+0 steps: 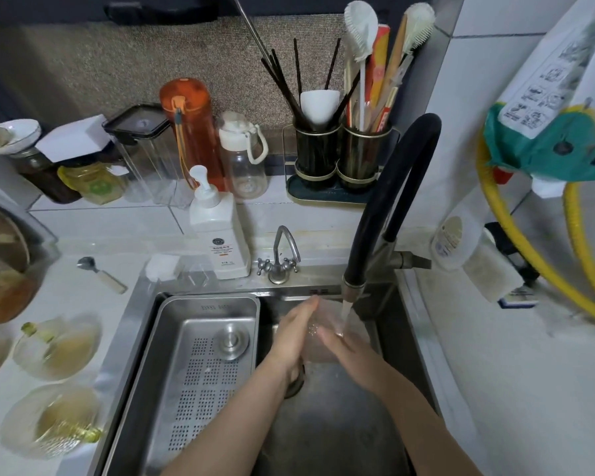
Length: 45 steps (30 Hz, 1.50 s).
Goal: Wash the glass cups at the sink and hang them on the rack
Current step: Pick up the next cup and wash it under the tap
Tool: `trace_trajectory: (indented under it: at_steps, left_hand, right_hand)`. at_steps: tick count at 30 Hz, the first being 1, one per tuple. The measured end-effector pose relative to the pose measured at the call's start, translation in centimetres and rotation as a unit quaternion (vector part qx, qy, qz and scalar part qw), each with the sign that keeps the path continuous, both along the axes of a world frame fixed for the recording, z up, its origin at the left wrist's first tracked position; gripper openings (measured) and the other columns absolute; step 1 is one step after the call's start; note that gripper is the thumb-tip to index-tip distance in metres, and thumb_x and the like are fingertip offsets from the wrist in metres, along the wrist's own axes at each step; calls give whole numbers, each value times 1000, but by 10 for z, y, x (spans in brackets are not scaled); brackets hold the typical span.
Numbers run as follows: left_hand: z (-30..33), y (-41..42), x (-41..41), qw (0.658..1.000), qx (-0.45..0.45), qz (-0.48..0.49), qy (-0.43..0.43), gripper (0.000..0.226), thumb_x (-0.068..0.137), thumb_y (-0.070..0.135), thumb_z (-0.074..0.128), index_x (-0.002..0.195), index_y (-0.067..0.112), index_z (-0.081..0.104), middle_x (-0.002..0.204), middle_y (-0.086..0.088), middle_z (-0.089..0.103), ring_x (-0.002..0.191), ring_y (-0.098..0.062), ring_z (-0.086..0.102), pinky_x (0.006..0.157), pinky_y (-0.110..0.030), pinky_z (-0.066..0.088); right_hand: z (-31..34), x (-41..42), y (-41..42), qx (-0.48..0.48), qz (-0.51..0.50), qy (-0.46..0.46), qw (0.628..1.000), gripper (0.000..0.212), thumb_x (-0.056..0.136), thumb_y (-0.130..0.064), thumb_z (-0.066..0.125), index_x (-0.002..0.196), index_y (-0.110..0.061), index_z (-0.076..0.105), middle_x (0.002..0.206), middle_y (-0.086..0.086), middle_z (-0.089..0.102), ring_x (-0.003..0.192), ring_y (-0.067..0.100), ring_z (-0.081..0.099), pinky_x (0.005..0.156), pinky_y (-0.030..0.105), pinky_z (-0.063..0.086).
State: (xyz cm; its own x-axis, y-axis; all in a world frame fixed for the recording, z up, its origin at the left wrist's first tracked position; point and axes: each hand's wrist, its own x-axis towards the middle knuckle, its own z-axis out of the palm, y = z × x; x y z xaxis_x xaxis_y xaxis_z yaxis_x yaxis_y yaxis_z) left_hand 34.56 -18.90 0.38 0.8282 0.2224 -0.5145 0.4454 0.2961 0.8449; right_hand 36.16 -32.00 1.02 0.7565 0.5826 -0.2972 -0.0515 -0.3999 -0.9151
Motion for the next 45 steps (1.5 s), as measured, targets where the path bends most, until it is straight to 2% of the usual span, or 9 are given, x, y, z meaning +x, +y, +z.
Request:
trace_trajectory:
  at_steps: [3,8,13,20,26,31,36,42,45]
  left_hand:
    - [6,-5,2,1000,8,-7,0,36,89,49,54,99,19,72,99,-10,74,97,-26,69,92,-46,53]
    - [2,2,-1,995,-19,-72,-72,46,84,53,60,129,42,52,131,4,59,118,-16,59,102,-40,47]
    - [0,5,-9,984,25,-95,-151,37,87,41,61,123,42,54,116,10,67,112,-12,62,93,-28,47]
    - [4,7,-1,996,-4,-50,-79,18,95,27,51,104,27,66,90,7,73,83,-7,69,70,-22,54]
    - [2,1,2,999,-5,-8,-43,22,93,34,52,104,22,66,98,-4,70,91,-14,65,78,-29,50]
    - [-3,7,4,999,-36,6,-9,30,90,39,54,108,18,66,94,-8,74,87,-21,70,74,-33,55]
    - [-4,4,7,1000,-24,-2,11,40,87,46,54,107,15,67,103,-15,72,100,-28,68,87,-42,54]
    - [0,14,8,998,-42,-31,27,44,89,46,52,114,12,66,106,-16,71,92,-29,69,75,-34,55]
    - [-2,14,-1,995,-73,-62,6,52,85,57,57,127,26,55,119,-10,67,107,-26,66,93,-47,52]
  right_hand:
    - [3,7,-1,67,-33,50,996,24,95,-31,53,110,-50,58,115,-24,63,121,2,54,105,25,39]
    - [9,5,-4,180,-75,116,974,26,97,-19,51,118,-12,63,115,10,69,111,24,64,99,37,50]
    - [13,5,1,243,-104,171,949,29,99,-19,45,120,-9,62,118,13,68,111,27,64,91,43,54]
    - [11,7,-5,-3,47,79,996,34,93,-53,40,114,-41,64,119,-15,65,114,0,58,110,36,37]
    - [1,9,2,38,-7,95,995,36,88,-61,48,120,-48,56,129,-20,57,123,-3,49,112,35,31]
    - [1,2,-3,-61,46,-68,995,56,90,-68,28,106,-30,67,105,-10,70,98,-1,62,97,33,48]
    - [9,5,9,-28,-7,-120,992,34,98,-45,37,127,-35,52,122,-17,58,114,-2,52,102,25,40]
    - [-7,2,-3,-91,81,-172,977,38,87,-57,40,69,-26,53,62,-9,54,60,5,52,65,34,44]
    - [-6,4,0,-14,5,-103,995,17,82,-59,46,81,-50,60,84,-20,68,83,-5,62,84,29,51]
